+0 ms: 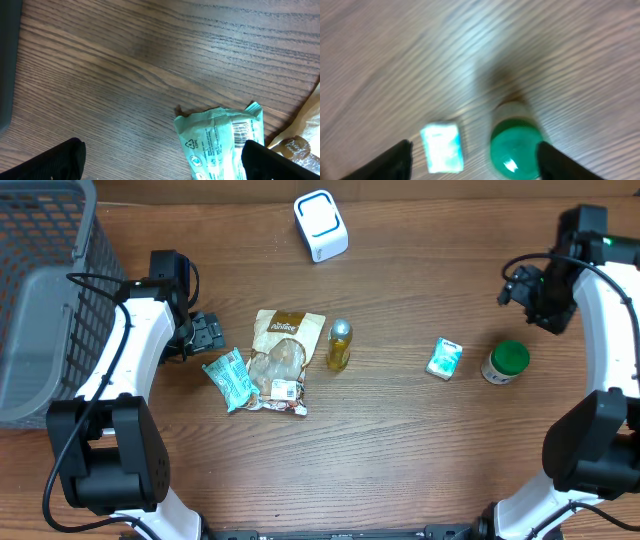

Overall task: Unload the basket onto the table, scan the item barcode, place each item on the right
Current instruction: 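Release the tub and move the right gripper to the tissue pack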

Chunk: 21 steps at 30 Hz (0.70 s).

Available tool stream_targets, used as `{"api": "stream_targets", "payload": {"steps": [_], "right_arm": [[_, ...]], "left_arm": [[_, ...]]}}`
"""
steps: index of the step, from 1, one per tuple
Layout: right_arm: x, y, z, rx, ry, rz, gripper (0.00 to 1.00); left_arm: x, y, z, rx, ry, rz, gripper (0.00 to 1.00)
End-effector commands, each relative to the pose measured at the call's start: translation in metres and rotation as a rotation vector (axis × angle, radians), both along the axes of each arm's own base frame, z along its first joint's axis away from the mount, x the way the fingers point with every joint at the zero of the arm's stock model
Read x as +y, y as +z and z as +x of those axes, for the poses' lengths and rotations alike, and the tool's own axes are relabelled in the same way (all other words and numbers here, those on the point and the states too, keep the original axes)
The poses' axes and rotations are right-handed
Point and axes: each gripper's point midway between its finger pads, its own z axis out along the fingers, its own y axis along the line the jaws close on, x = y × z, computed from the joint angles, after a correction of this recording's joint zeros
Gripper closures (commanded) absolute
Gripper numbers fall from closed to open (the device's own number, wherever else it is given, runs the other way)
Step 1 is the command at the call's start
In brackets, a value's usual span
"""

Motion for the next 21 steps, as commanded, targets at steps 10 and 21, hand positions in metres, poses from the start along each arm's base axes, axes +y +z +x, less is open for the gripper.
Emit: {"api": "stream_targets", "payload": {"steps": [10, 21], "right_arm": [[0.086, -0.031, -0.022, 0.104, 0.157, 0.065, 0.72], [0.079, -0.091, -0.035, 0.132, 0.176, -0.004, 0.63]], "left_arm": [[0.005, 0.010, -0.001, -0.022, -0.004, 0.009, 0.01], [0.005, 0.010, -0.001, -0.022, -0.004, 0.009, 0.00]]}}
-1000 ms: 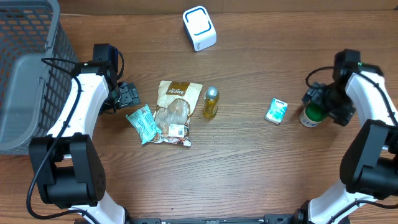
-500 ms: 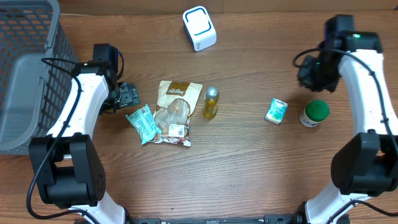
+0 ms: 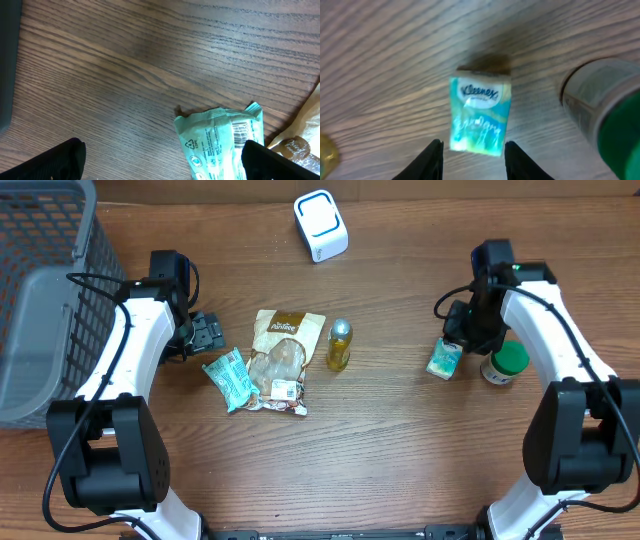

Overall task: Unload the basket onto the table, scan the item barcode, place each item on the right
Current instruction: 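Release the tub and move the right gripper to the tissue pack, then lower the right gripper over the Kleenex tissue pack and grasp it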

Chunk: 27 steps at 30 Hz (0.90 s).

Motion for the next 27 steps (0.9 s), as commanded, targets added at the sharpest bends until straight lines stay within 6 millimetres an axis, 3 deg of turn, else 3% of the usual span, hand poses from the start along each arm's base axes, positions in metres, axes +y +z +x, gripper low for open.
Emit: {"api": "stream_targets", "payload": {"steps": [1, 9, 17, 19, 20, 27], "right_arm": [[-0.005, -0.015, -0.009, 0.011, -0.001, -0.032, 0.63], [-0.006, -0.043, -0.018, 0.009, -0.002, -0.032, 0.63], [0.004, -0.054, -0.021, 0.000, 0.025, -0.027, 0.67], [0.012, -0.054, -0.020, -0.006, 0.053, -0.008, 0.67], [0.027, -0.053, -0.018, -0.021, 0.116, 0.038, 0.67], [0.060, -0.052, -0.019, -0.035, 0.200, 0.065, 0.67]], "left_arm": [[0.005, 0.010, -0.001, -0.022, -0.004, 0.009, 0.01], [0.005, 0.010, -0.001, -0.022, -0.004, 0.009, 0.00], [0.005, 0.010, -0.001, -0.022, -0.004, 0.009, 0.00], [0.005, 0.010, -0.001, -0.022, -0.004, 0.009, 0.00], [0.005, 0.010, -0.001, -0.022, -0.004, 0.009, 0.00], [0.005, 0.010, -0.001, -0.022, -0.004, 0.009, 0.00]]}}
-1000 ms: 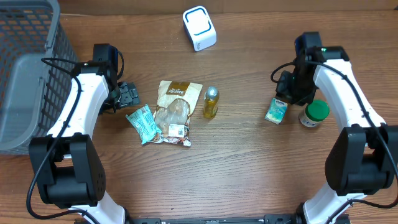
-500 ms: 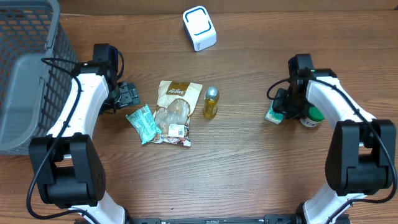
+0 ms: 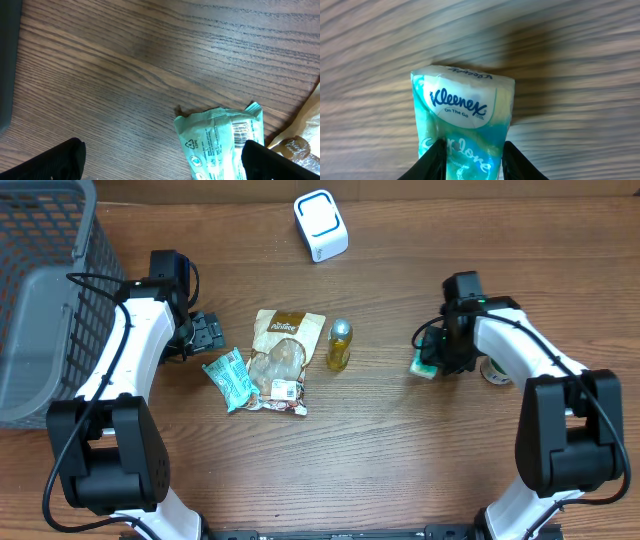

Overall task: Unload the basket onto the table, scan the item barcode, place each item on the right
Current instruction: 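Lower the right gripper over the Kleenex tissue pack and grasp it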

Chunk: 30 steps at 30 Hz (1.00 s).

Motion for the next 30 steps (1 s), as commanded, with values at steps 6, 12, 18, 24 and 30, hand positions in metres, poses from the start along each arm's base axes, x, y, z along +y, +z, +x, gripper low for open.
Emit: {"api": "stream_targets", "payload": {"steps": [6, 12, 18, 24, 30], "right_arm": [[0.036, 0.011, -0.007, 0.004, 0.106, 0.046, 0.52], [0.025, 0.045, 0.004, 0.011, 0.067, 0.048, 0.39], [0.024, 0.042, 0.005, 0.003, 0.062, 0.050, 0.00], [0.024, 0.040, -0.003, 0.036, 0.059, 0.053, 0.51], [0.026, 0.031, -0.009, 0.050, 0.058, 0.070, 0.80]], "left_arm": [[0.005, 0.009, -0.001, -0.021, -0.004, 0.009, 0.00], [0.005, 0.009, -0.001, -0.021, -0.004, 0.009, 0.01], [0.005, 0.009, -0.001, -0.021, -0.004, 0.009, 0.01], [0.005, 0.010, -0.001, -0.021, -0.004, 0.009, 0.01], [0.005, 0.010, -0.001, -0.021, -0.004, 0.009, 0.00]]}}
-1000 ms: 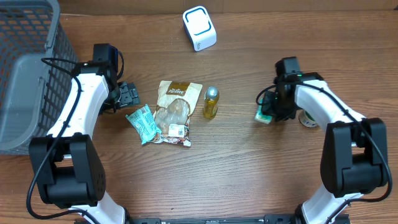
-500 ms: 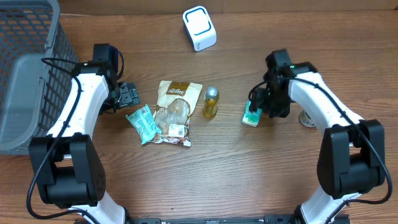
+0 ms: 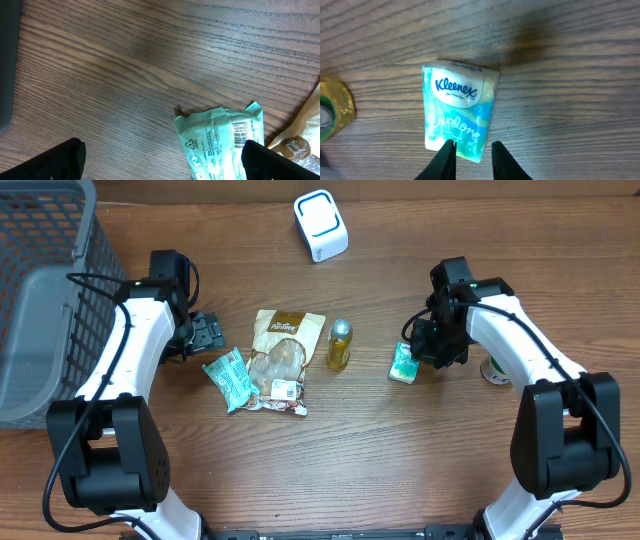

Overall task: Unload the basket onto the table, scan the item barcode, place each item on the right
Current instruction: 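Lower the right gripper over the Kleenex tissue pack and grasp it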

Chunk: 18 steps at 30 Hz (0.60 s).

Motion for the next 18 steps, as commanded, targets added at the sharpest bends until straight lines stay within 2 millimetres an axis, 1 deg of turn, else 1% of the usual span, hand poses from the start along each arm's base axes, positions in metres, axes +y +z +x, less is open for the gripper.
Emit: {"api": "stream_targets", "payload": {"steps": [1, 2, 3, 4, 9, 18], "right_arm": [[0.002, -0.003, -0.005, -0.005, 0.001, 0.020, 0.80], [0.003, -0.005, -0.004, -0.011, 0.001, 0.021, 0.79], [0.003, -0.006, -0.003, -0.018, 0.001, 0.022, 0.71], [0.003, -0.007, -0.002, -0.021, 0.001, 0.022, 0.66], [0.006, -0.008, -0.004, -0.015, 0.002, 0.041, 0.57], [0.005, -0.019, -0.004, -0.027, -0.028, 0.044, 0.59]], "left_arm": [[0.005, 0.010, -0.001, -0.022, -0.004, 0.009, 0.00], [0.005, 0.009, -0.001, -0.022, -0.004, 0.009, 0.01], [0.005, 0.009, -0.001, -0.022, -0.004, 0.009, 0.00], [0.005, 0.010, -0.001, -0.022, -0.004, 0.009, 0.01], [0.005, 0.010, -0.001, -0.022, -0.004, 0.009, 0.00], [0.005, 0.010, -0.001, -0.022, -0.004, 0.009, 0.00]]}}
